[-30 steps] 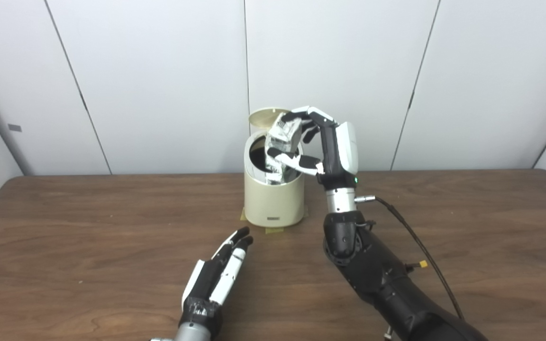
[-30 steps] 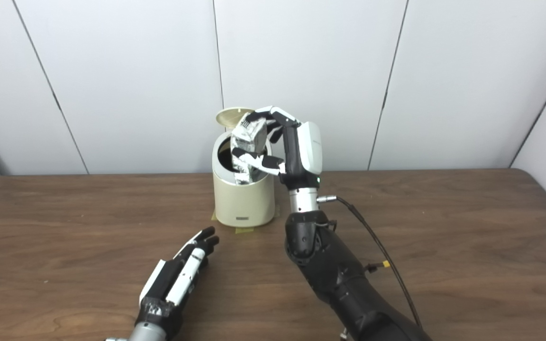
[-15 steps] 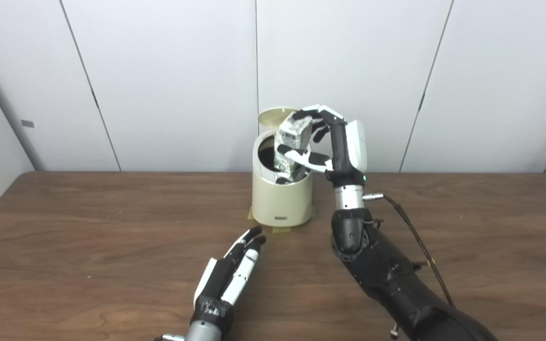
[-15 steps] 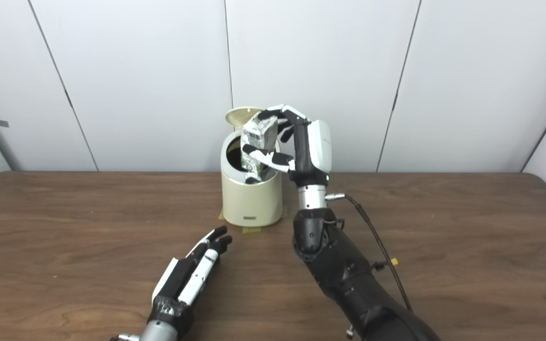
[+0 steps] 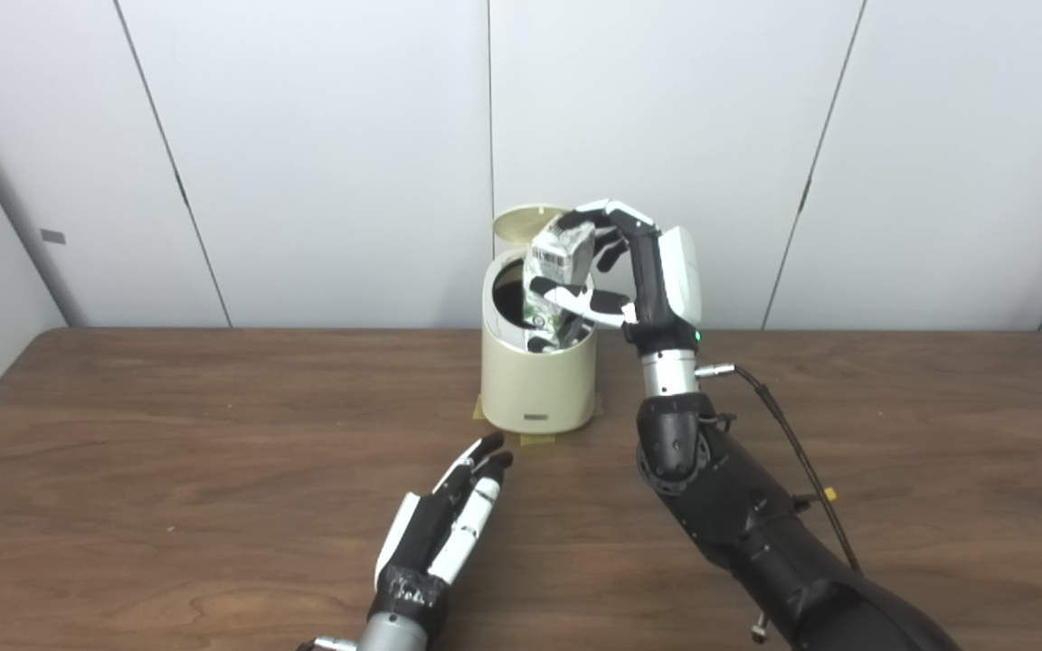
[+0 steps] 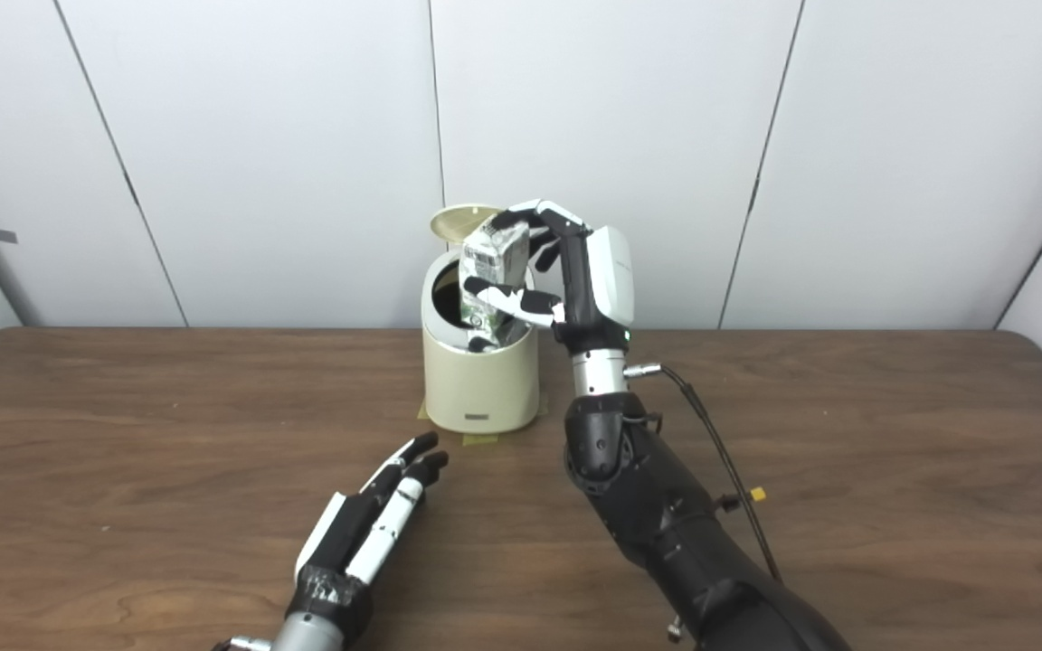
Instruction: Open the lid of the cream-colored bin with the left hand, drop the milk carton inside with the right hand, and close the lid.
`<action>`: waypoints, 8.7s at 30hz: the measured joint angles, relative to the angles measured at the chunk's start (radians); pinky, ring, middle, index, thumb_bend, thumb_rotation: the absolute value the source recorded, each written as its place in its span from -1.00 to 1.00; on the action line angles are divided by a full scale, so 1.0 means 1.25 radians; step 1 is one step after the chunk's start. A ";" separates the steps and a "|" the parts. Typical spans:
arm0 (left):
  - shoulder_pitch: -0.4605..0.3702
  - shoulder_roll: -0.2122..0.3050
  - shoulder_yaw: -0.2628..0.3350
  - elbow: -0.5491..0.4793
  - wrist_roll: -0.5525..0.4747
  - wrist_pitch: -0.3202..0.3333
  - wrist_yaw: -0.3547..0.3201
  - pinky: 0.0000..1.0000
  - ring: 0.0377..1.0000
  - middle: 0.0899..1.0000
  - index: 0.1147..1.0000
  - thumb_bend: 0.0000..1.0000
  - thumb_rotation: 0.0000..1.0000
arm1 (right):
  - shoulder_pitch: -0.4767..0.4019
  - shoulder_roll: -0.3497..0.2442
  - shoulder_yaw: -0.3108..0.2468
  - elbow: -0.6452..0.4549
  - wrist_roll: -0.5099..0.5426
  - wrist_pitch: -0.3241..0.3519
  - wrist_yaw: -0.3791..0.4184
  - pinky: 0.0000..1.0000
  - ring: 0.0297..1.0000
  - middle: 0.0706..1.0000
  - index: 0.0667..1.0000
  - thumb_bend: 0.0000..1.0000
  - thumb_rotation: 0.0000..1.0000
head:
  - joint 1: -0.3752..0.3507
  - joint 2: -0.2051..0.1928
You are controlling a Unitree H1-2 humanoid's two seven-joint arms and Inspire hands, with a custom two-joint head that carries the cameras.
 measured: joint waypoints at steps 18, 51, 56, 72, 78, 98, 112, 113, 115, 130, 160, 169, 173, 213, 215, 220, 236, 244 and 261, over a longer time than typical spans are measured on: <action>0.011 0.000 -0.002 -0.011 0.000 0.005 -0.010 1.00 0.91 0.81 0.86 -0.34 0.45 | -0.005 -0.008 -0.002 -0.025 -0.046 0.011 0.066 -0.35 -0.19 -0.04 -0.10 0.00 -1.00 | 0.004 0.004; 0.024 -0.014 -0.011 -0.018 0.002 0.002 -0.005 1.00 0.92 0.80 0.83 -0.21 0.54 | -0.036 0.031 -0.067 0.056 -0.039 0.000 0.045 -0.39 -0.22 -0.03 -0.04 -0.01 -1.00 | 0.017 0.013; 0.024 -0.014 -0.011 -0.018 0.002 0.002 -0.005 1.00 0.93 0.80 0.83 -0.21 0.52 | -0.036 0.034 -0.067 0.056 -0.040 0.000 0.044 -0.40 -0.21 -0.01 -0.03 -0.01 -1.00 | 0.017 0.012; 0.023 -0.014 -0.010 -0.016 0.003 0.002 -0.006 1.00 0.93 0.80 0.83 -0.31 0.45 | -0.036 0.034 -0.061 0.054 -0.044 0.000 0.031 -0.38 -0.21 -0.05 -0.07 -0.01 -1.00 | 0.013 0.011; 0.023 -0.014 -0.010 -0.011 0.003 -0.006 -0.006 1.00 0.93 0.81 0.84 -0.34 0.43 | -0.032 0.032 -0.059 0.042 -0.040 0.000 0.026 -0.39 -0.20 -0.03 -0.05 -0.01 -1.00 | 0.013 0.007; 0.023 -0.017 -0.010 -0.002 0.002 -0.023 -0.005 1.00 0.92 0.80 0.84 -0.30 0.49 | -0.061 0.040 -0.064 0.092 -0.069 0.012 0.000 -0.42 -0.22 -0.02 -0.03 -0.01 -1.00 | 0.025 0.009; 0.023 -0.017 -0.010 0.001 0.003 -0.028 -0.006 1.00 0.91 0.80 0.84 -0.31 0.50 | -0.063 0.045 -0.069 0.094 -0.063 0.012 0.000 -0.40 -0.22 -0.04 -0.03 -0.01 -1.00 | 0.022 0.011; 0.023 -0.017 -0.010 0.002 0.003 -0.029 -0.005 1.00 0.91 0.80 0.84 -0.32 0.50 | -0.063 0.045 -0.069 0.094 -0.063 0.012 0.000 -0.40 -0.22 -0.04 -0.03 -0.01 -1.00 | 0.022 0.011; 0.023 -0.017 -0.010 0.002 0.003 -0.029 -0.005 1.00 0.91 0.80 0.84 -0.31 0.50 | -0.063 0.045 -0.069 0.094 -0.062 0.012 0.000 -0.40 -0.22 -0.03 -0.03 -0.01 -1.00 | 0.023 0.012; 0.023 -0.020 -0.010 0.002 0.003 -0.026 -0.004 1.00 0.91 0.79 0.83 -0.34 0.43 | -0.055 0.033 -0.031 0.061 -0.151 0.157 0.002 -0.17 -0.02 0.46 -0.08 0.05 -0.72 | 0.021 0.015; 0.017 -0.014 -0.013 0.007 0.013 -0.028 -0.006 1.00 0.90 0.80 0.86 -0.57 0.01 | -0.031 0.027 -0.061 0.041 -0.106 0.099 0.002 -0.01 0.05 -0.04 -0.10 0.06 -0.89 | 0.011 0.012; 0.006 -0.014 -0.010 0.016 0.021 -0.026 -0.012 1.00 0.92 0.80 0.85 -0.52 -0.03 | -0.023 0.050 -0.139 0.003 -0.031 0.042 -0.018 -0.26 -0.23 -0.16 -0.05 0.04 -1.00 | 0.001 0.015; -0.002 -0.013 0.000 0.021 0.018 -0.023 -0.013 1.00 0.93 0.79 0.84 -0.50 0.00 | 0.006 0.061 -0.174 -0.073 -0.008 0.055 -0.013 -0.46 -0.32 -0.15 -0.01 0.03 -1.00 | -0.006 0.012; -0.212 0.033 0.283 0.076 -0.170 0.018 0.053 0.95 0.95 0.95 0.94 -0.36 0.76 | 0.463 -0.058 -0.358 -0.703 0.555 0.605 0.674 0.96 1.00 0.99 0.94 0.34 1.00 | -0.018 -0.010; -0.238 0.052 0.288 0.094 -0.179 0.019 0.051 0.93 0.95 0.95 0.94 -0.30 0.80 | 0.471 -0.058 -0.364 -0.689 0.557 0.594 0.685 0.95 1.00 1.00 0.94 0.35 1.00 | -0.015 -0.013; -0.306 0.100 0.281 0.143 -0.196 0.030 0.022 1.00 0.99 0.96 0.95 -0.16 0.82 | 0.497 -0.044 -0.374 -0.689 0.557 0.563 0.688 0.98 1.00 0.98 0.93 0.32 1.00 | 0.002 -0.027; -0.501 0.163 0.218 0.306 -0.184 0.037 -0.022 0.94 0.87 0.81 0.80 -0.20 0.92 | 0.571 0.005 -0.370 -0.694 0.530 0.450 0.675 0.88 0.88 0.84 0.80 0.25 1.00 | 0.025 -0.121; -0.540 0.163 0.188 0.360 -0.149 0.035 -0.031 0.93 0.87 0.82 0.82 -0.14 0.83 | 0.578 0.011 -0.366 -0.690 0.527 0.418 0.674 0.85 0.85 0.83 0.80 0.20 1.00 | 0.022 -0.139; -0.602 0.167 0.160 0.523 -0.093 -0.099 -0.072 0.83 0.77 0.66 0.69 -0.22 1.00 | 0.593 0.007 -0.370 -0.699 0.534 0.418 0.675 0.66 0.75 0.76 0.80 0.22 1.00 | -0.004 -0.147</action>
